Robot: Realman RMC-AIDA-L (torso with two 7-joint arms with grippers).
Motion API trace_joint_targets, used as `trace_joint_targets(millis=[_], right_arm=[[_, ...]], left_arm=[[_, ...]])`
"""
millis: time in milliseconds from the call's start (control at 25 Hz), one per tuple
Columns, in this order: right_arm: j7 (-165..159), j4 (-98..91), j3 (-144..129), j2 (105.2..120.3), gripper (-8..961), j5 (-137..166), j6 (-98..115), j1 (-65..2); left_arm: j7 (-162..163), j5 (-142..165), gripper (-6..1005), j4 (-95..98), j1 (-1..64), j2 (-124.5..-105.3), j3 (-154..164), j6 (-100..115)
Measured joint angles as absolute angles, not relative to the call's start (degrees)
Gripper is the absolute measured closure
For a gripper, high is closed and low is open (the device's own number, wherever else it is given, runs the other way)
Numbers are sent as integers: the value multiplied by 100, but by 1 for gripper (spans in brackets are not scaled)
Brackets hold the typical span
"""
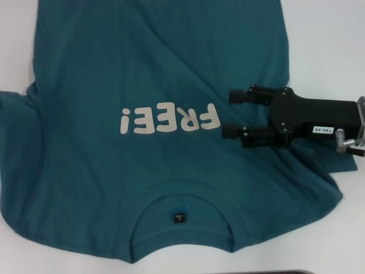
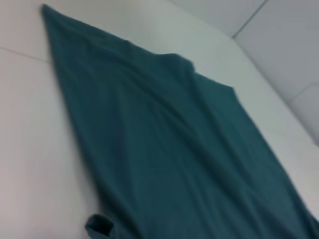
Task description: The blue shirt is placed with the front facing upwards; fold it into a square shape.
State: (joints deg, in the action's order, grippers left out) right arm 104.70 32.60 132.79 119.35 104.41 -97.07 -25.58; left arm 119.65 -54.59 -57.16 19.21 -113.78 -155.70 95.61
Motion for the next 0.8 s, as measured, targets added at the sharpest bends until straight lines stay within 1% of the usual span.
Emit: trace_joint_targets(millis=[360,520,800], right_arm=[[10507,3208,13280,11935,39,10442,-9703,-2537],[10515,3208,13281,11935,39,10448,-9702,-2539],[10518,3208,13280,11935,39,10459,-9711,-2536]], left_arm=[[12047,-5482,1000,-5609,2070,-11629,-15556,9604],[12044,-5485,999,-5363,2150,-11665,-15530,9537],[12011,-5485,983,-4853,2320,-11670,-15505,9349]])
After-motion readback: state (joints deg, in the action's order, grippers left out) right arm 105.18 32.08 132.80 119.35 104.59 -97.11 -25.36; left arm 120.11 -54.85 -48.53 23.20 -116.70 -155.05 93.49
